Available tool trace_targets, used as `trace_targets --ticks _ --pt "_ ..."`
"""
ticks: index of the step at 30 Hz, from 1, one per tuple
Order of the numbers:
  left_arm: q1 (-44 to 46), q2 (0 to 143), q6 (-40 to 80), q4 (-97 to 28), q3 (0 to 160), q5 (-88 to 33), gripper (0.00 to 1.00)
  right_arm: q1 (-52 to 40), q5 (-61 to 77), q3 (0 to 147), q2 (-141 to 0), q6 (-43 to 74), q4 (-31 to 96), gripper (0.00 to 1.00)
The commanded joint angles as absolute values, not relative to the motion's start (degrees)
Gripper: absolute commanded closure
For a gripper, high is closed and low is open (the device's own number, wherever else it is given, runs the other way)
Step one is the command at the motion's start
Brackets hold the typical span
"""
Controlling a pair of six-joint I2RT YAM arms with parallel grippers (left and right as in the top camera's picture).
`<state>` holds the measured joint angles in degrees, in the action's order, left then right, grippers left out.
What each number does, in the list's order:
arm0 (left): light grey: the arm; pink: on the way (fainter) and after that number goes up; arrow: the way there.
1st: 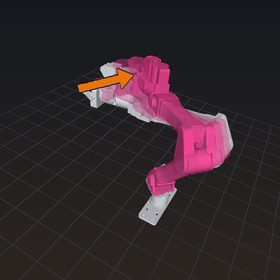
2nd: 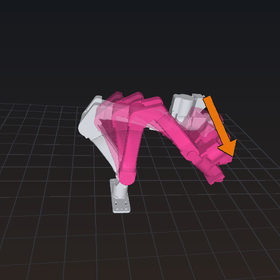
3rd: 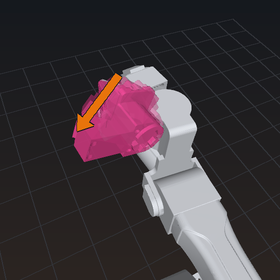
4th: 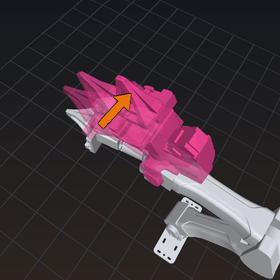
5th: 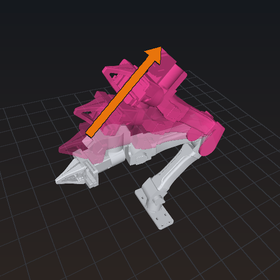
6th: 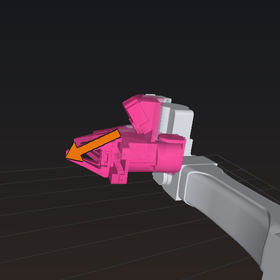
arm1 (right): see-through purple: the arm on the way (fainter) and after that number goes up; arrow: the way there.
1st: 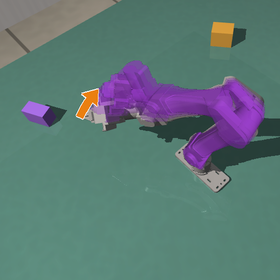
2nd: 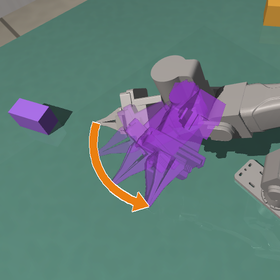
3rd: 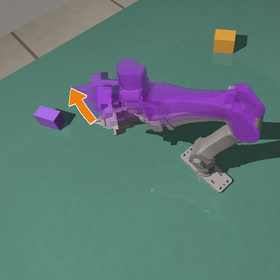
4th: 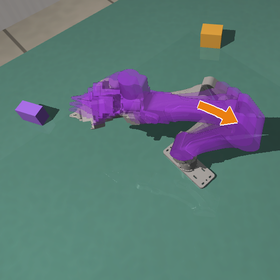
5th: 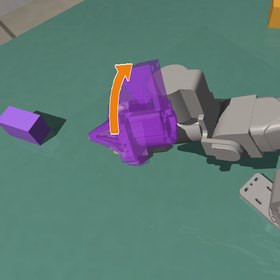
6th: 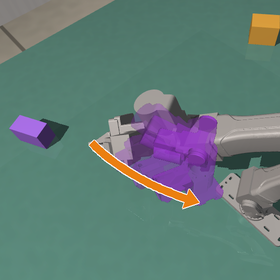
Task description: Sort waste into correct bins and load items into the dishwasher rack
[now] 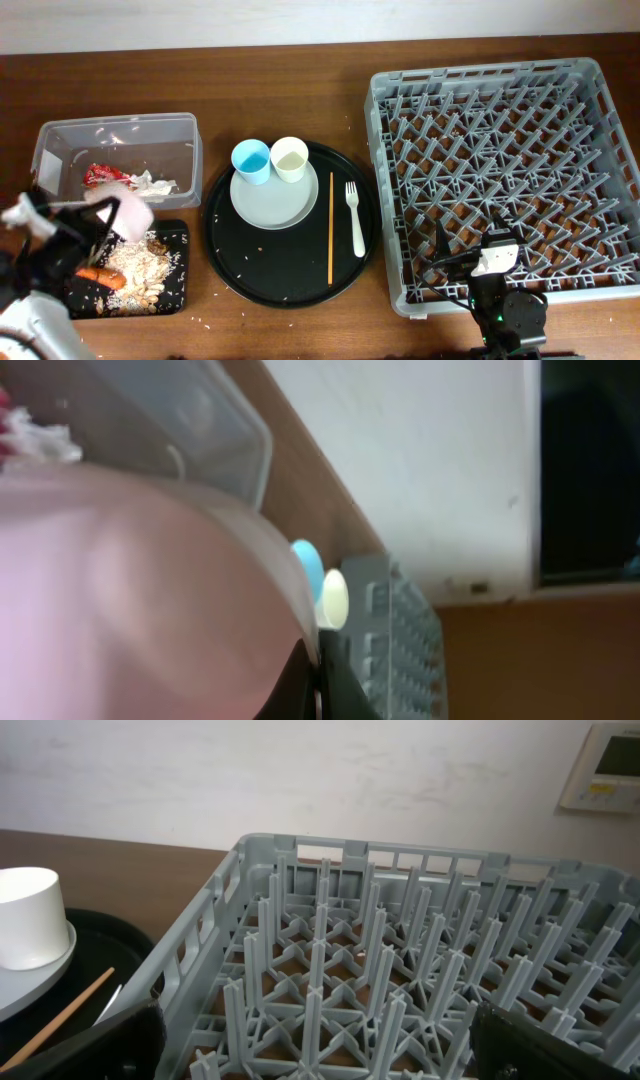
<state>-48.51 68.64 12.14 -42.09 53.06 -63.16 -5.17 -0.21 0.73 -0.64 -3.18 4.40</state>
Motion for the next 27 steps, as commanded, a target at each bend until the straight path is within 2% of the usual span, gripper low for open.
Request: trace_targets --ticks 1,3,5,7,11,14,17,18,22,24,27 --pt "-32.4 63.5 16.7 -44.2 59.2 -42.9 1.0 -4.8 -0.8 0.3 -0.4 -3.0 4.6 0.01" --pt "-14.5 60.5 18.5 -45.7 59.5 -27.4 1.0 -4.8 -0.9 0.3 -0.4 -3.0 4.6 0.01" --pt "-2.3 60.2 18.9 -47.7 59.5 -18.1 1.0 -4.8 -0.9 0.3 -0.4 -3.0 4.6 0.01" --pt "14.3 62.5 20.6 -51.6 58.7 -5.1 1.0 -4.8 -0.8 0.3 -0.4 -3.0 4.6 0.01" --pt "34.7 75.1 25.5 -52.5 55.1 -0.5 1.0 -4.8 -0.8 0.3 -0.4 -3.0 4.6 0.01" --pt "39.5 83.9 26.3 -51.9 54.6 0.9 1.0 -4.8 -0.8 0.3 -0.4 -3.0 4.6 0.01" --pt "40.0 87.4 26.3 -51.9 54.6 2.4 1.0 -4.8 -0.8 0.3 -0.4 -3.0 4.6 0.02" --pt "40.0 87.4 26.3 -52.2 54.6 2.4 0.94 -4.8 -0.8 0.3 -0.4 -3.0 4.6 0.01" --pt "40.0 87.4 26.3 -52.7 54.5 2.8 0.61 -4.8 -0.8 0.3 -0.4 -3.0 4.6 0.01" --pt "40.0 87.4 26.1 -52.8 55.0 4.4 0.58 -4.8 -0.8 0.3 -0.4 -3.0 4.6 0.01" --pt "40.0 86.9 26.1 -57.2 61.2 12.2 0.6 -4.8 -0.8 0.3 -0.4 -3.0 4.6 0.01"
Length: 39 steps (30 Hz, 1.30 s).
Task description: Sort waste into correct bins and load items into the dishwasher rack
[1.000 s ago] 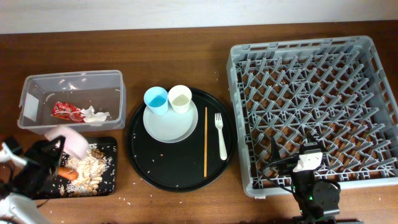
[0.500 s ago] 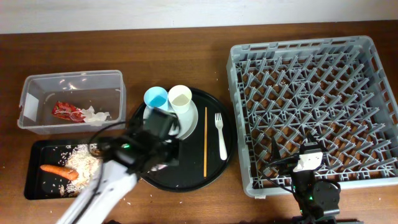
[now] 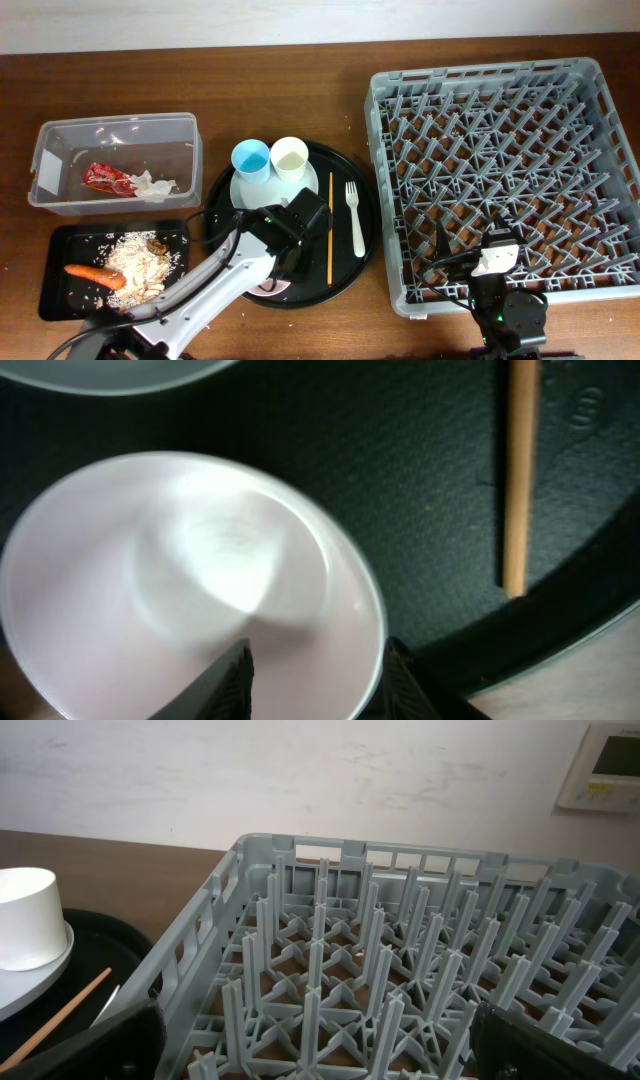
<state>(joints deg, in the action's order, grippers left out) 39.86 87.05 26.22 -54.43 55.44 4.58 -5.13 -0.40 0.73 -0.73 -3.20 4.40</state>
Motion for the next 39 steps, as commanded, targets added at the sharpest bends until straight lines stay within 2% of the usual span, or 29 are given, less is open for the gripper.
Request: trace_targets --ticks 1,3,4,5,6,8,9,12,14,15,19,21,22,23,37,38,39 --pt "40.0 86.5 26.1 -59.7 65.3 16.1 0.61 -4.8 -0.8 0.3 -0.4 -3.0 4.6 0.01" --pt "38.2 86.3 26.1 -60.9 72.4 21.4 0.64 -4.8 -0.8 0.3 -0.4 -3.0 4.6 0.01" --pt "34.9 86.3 26.1 -59.6 74.0 21.3 0.54 -4.8 -0.8 0.3 -0.4 -3.0 4.6 0.01" --pt "29.3 86.4 26.0 -56.4 74.2 19.7 0.35 -4.8 -0.8 0.3 -0.4 -3.0 4.6 0.01" --pt "24.7 86.6 26.1 -53.4 74.2 16.6 0.38 -4.8 -0.8 0.3 -0.4 -3.0 4.6 0.01" --pt "15.8 87.4 26.5 -47.1 74.2 8.9 0.76 -4.8 -0.8 0.3 -0.4 -3.0 4.6 0.01" --pt "13.1 88.4 27.6 -44.7 74.2 4.6 0.79 -4.8 -0.9 0.3 -0.4 -3.0 4.6 0.01" --pt "10.7 94.6 27.6 -39.5 74.2 1.2 0.79 -4.8 -0.8 0.3 -0.4 -3.0 4.6 0.01" --pt "10.6 98.7 27.6 -39.4 74.2 1.3 0.78 -4.8 -0.8 0.3 -0.4 -3.0 4.6 0.02" --pt "10.6 100.5 27.6 -39.2 74.2 1.4 0.72 -4.8 -0.8 0.3 -0.4 -3.0 4.6 0.01" --pt "10.0 103.1 27.6 -38.7 74.2 1.8 0.71 -4.8 -0.8 0.3 -0.4 -3.0 4.6 0.01" --pt "10.1 105.1 27.6 -38.8 74.2 1.8 0.78 -4.8 -0.8 0.3 -0.4 -3.0 4.6 0.01" --pt "10.0 105.2 27.6 -38.5 74.2 1.8 0.92 -4.8 -0.8 0.3 -0.4 -3.0 4.6 0.02" --pt "10.0 105.0 27.6 -38.2 74.3 1.6 1.0 -4.8 -0.8 0.3 -0.4 -3.0 4.6 0.01" --pt "10.0 83.9 21.9 -46.1 77.5 1.1 1.0 -4.8 -0.8 0.3 -0.4 -3.0 4.6 0.01" --pt "10.0 83.7 19.9 -46.6 77.5 -1.0 1.0 -4.8 -0.8 0.3 -0.4 -3.0 4.6 0.01" --pt "9.9 83.3 14.7 -47.9 77.5 -9.0 1.0 -4.8 -0.8 0.3 -0.4 -3.0 4.6 0.01"
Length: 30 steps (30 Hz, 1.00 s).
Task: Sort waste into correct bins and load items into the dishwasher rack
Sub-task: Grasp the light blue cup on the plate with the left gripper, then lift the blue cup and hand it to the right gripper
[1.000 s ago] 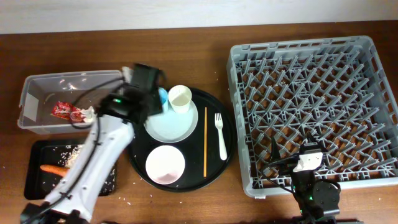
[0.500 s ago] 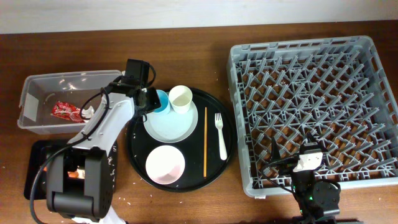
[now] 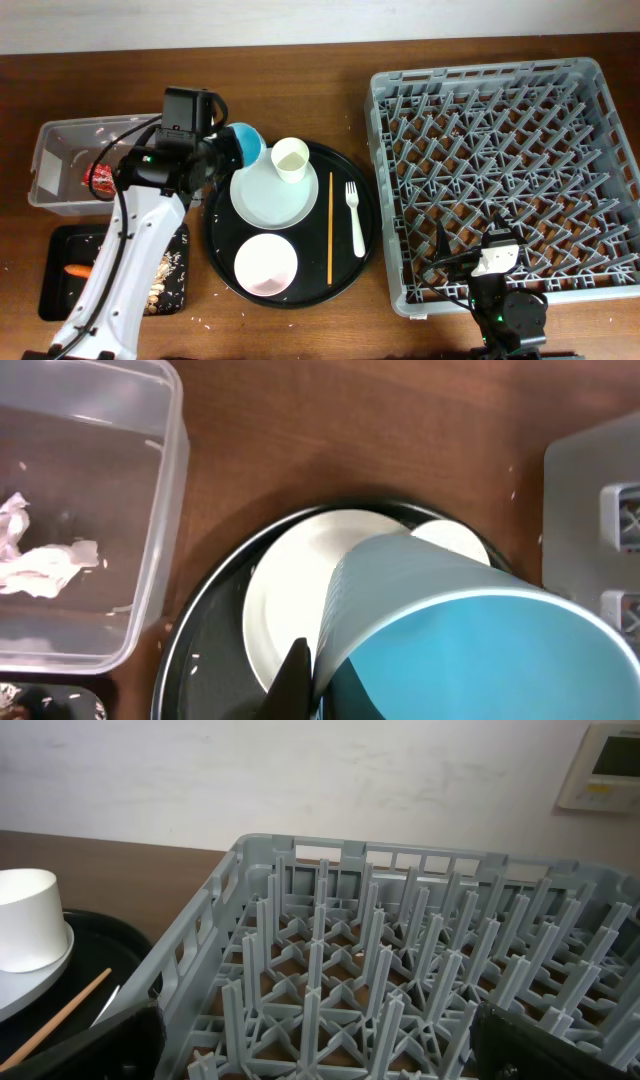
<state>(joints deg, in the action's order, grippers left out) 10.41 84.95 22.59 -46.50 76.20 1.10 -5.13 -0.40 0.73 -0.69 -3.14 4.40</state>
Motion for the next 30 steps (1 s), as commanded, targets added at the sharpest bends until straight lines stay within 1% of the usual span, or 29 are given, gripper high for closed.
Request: trace_targets --ticks 1,2,3,4,5,6,7,9,10,11,13,15,16,17,18,20,22,24,25,26,28,29,30 --pt "9.3 83.2 9.4 -48.3 77.5 -18.2 1.0 -4.8 -0.8 0.3 -0.4 -3.0 4.6 0.01" --pt "7.6 83.2 7.1 -48.1 77.5 -24.9 1.0 -4.8 -0.9 0.3 -0.4 -3.0 4.6 0.01" --pt "3.6 83.2 2.7 -46.7 77.5 -36.7 1.0 -4.8 -0.8 0.3 -0.4 -3.0 4.6 0.01" --pt "0.8 83.2 2.0 -46.2 77.5 -41.7 1.0 -4.8 -0.9 0.3 -0.4 -3.0 4.6 0.01" --pt "-1.3 83.1 2.1 -46.2 77.5 -43.6 1.0 -4.8 -0.8 0.3 -0.4 -3.0 4.6 0.01" --pt "-3.0 82.9 2.1 -48.8 77.5 -44.1 1.0 -4.8 -0.8 0.3 -0.4 -3.0 4.6 0.01" --pt "-3.2 82.9 0.9 -52.0 77.4 -43.1 1.0 -4.8 -0.8 0.3 -0.4 -3.0 4.6 0.01" --pt "-3.0 82.9 -1.4 -52.4 76.5 -45.3 1.0 -4.8 -0.8 0.3 -0.4 -3.0 4.6 0.01" --pt "-3.0 82.9 -2.2 -52.1 76.3 -49.0 1.0 -4.8 -0.8 0.3 -0.4 -3.0 4.6 0.01" --pt "-3.1 82.9 -3.2 -51.0 76.3 -57.5 1.0 -4.8 -0.8 0.3 -0.4 -3.0 4.6 0.01" --pt "-3.1 83.0 -3.1 -47.5 76.3 -66.7 1.0 -4.8 -0.8 0.3 -0.4 -3.0 4.6 0.01" --pt "-3.0 83.0 -3.1 -47.4 76.3 -68.3 1.0 -4.8 -0.5 0.3 -0.4 -2.9 4.6 0.01" --pt "-3.1 83.1 -3.1 -47.1 76.2 -69.4 1.0 -4.8 0.7 0.3 -0.4 -1.6 4.5 0.01" --pt "-3.2 83.3 -3.1 -46.6 76.2 -72.4 1.0 -4.8 3.3 0.3 -0.4 5.4 4.3 0.01" --pt "-3.2 83.6 -3.1 -46.0 76.2 -74.8 1.0 -4.8 7.1 0.3 -0.4 16.6 3.1 0.01" --pt "-3.9 83.9 -3.0 -45.0 76.2 -74.8 1.0 -4.8 21.2 1.1 -0.5 19.9 2.0 0.01" --pt "-3.9 85.4 -2.6 -44.5 76.2 -75.5 1.0 -4.8 28.1 5.4 -1.1 25.9 2.5 0.02" --pt "-3.9 88.9 -2.6 -43.1 76.2 -80.2 1.0 -4.8 32.5 18.9 -7.9 32.2 7.7 0.01" --pt "-3.9 89.9 -2.6 -42.2 76.2 -80.2 1.0 -4.8 34.7 27.0 -14.5 31.9 12.2 0.01" --pt "-3.9 91.1 -2.6 -39.3 76.2 -83.2 1.0 -4.8 36.9 37.0 -23.4 30.6 20.2 0.01" --pt "-3.9 91.5 -2.6 -36.5 76.2 -87.7 1.0 -4.8 41.8 48.2 -34.2 24.9 29.4 0.01" --pt "-3.9 91.5 -2.6 -36.2 76.2 -87.9 1.0 -4.8 45.1 56.8 -43.0 24.7 32.5 0.01" --pt "-3.9 91.5 -2.6 -36.1 76.2 -87.9 1.0 -4.8 49.5 61.9 -49.8 26.7 31.9 0.02"
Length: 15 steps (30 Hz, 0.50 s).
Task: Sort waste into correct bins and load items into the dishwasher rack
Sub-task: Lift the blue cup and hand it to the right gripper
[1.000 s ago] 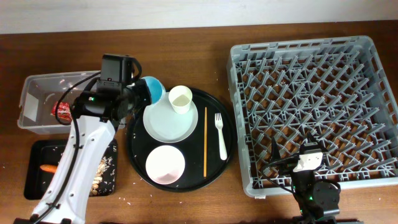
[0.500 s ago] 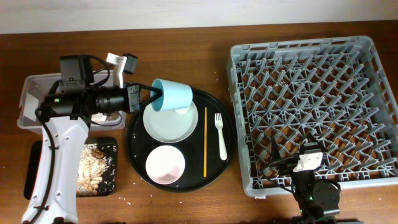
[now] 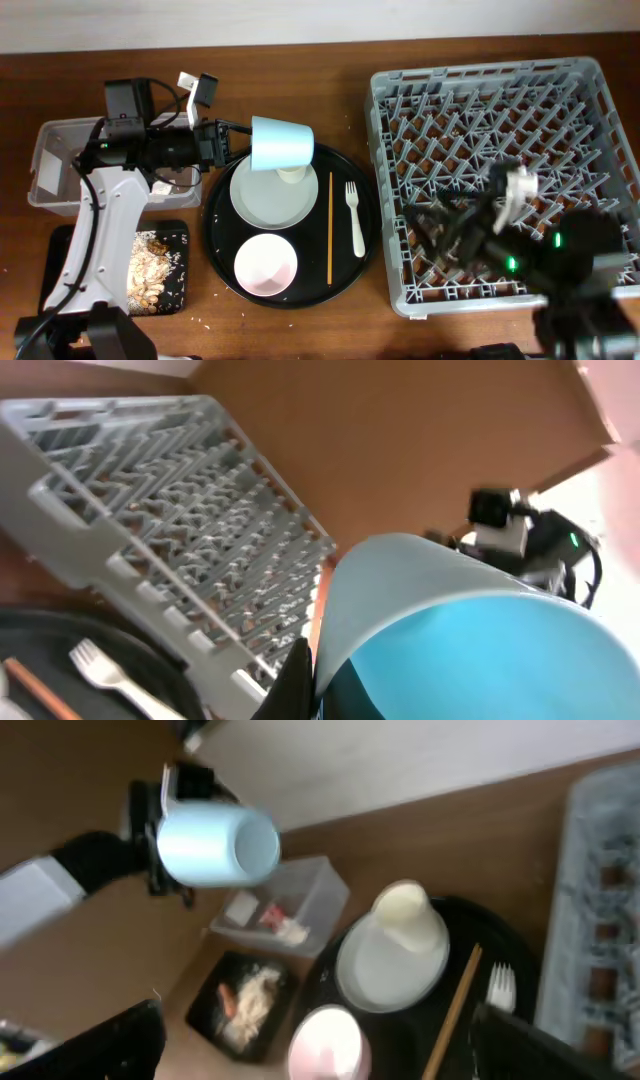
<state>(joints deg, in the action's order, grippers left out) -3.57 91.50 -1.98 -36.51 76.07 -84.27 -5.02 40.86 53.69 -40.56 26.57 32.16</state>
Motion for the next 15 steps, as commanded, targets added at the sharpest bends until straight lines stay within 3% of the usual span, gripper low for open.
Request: trace_targets --ticks 1,3,6,9,15 --pt "-3.9 91.5 -2.6 -35.5 76.2 -88.2 1.0 -4.8 52.1 65.0 -54.9 26.6 30.9 0.02" --pt "-3.9 91.6 -2.6 -33.8 76.2 -88.1 1.0 -4.8 55.3 65.3 -63.9 26.6 31.3 0.01" --pt "-3.8 91.9 -2.6 -32.8 76.2 -88.1 1.0 -4.9 72.3 65.3 -73.5 24.3 25.6 0.01" --pt "-0.9 91.9 -2.6 -30.5 76.2 -86.2 1.0 -7.9 80.9 65.3 -79.1 23.1 13.0 0.11" --pt "3.7 91.9 -2.6 -27.8 76.2 -85.5 1.0 -15.7 80.2 65.3 -79.1 18.8 7.4 0.11"
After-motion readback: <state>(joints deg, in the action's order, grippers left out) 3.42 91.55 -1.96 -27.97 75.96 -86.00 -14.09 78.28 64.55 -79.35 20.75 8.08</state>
